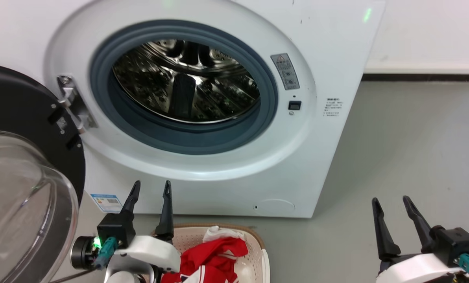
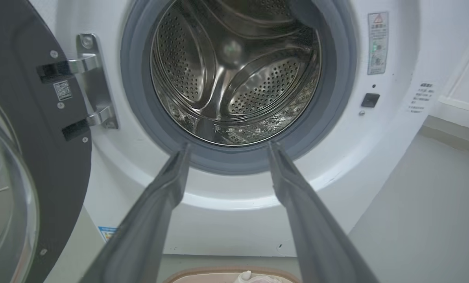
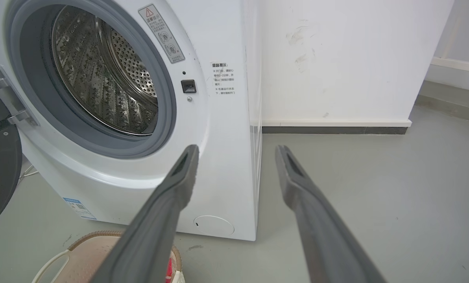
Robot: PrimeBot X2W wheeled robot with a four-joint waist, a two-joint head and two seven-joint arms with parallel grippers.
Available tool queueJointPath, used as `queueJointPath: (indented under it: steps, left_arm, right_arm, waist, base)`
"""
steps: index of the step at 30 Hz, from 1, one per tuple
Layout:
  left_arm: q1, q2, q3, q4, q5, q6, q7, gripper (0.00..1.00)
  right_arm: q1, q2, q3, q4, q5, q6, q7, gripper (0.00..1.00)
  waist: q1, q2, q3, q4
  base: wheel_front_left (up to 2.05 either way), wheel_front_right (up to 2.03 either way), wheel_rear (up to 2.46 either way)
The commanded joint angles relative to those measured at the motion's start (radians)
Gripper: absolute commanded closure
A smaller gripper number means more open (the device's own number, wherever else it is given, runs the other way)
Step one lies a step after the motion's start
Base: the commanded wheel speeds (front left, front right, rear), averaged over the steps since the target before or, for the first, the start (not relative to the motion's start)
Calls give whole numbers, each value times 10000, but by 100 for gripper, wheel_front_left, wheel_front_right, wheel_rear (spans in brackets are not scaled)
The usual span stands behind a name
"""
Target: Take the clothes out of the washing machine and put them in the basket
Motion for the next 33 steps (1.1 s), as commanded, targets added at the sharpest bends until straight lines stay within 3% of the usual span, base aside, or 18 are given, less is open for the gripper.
queueJointPath:
  steps: [1,10,30,31,33]
  left_arm:
    - [257,98,-36,-488,263,25,-25,0]
    - [996,436,-54,-1432,627,51,-25,0]
    - [1035,506,-242,-1156,377,96,-13,0]
    - [1070,467,-238,-1150,378,83,0,100]
    - [1144,427,-235,-978,367,82,13,100]
  right_arm:
    - [207,0,-102,-131,-98,-3,66,0]
    - [510,1,-263,-427,-153,-3,219,0]
    - [684,1,-240,-549,-11,-3,227,0]
    - [560,0,-243,-522,-27,0,282,100]
    - [575,8,-226,-345,3,2,297,100]
  waist:
    - [3,0,-271,159]
    - [3,0,-604,258]
    - [3,0,-662,226]
    - [3,0,-660,225]
    - [3,0,-660,223]
  base:
    - [0,0,0]
    - [0,0,0]
    - [0,0,0]
    - [0,0,0]
    - [0,0,0]
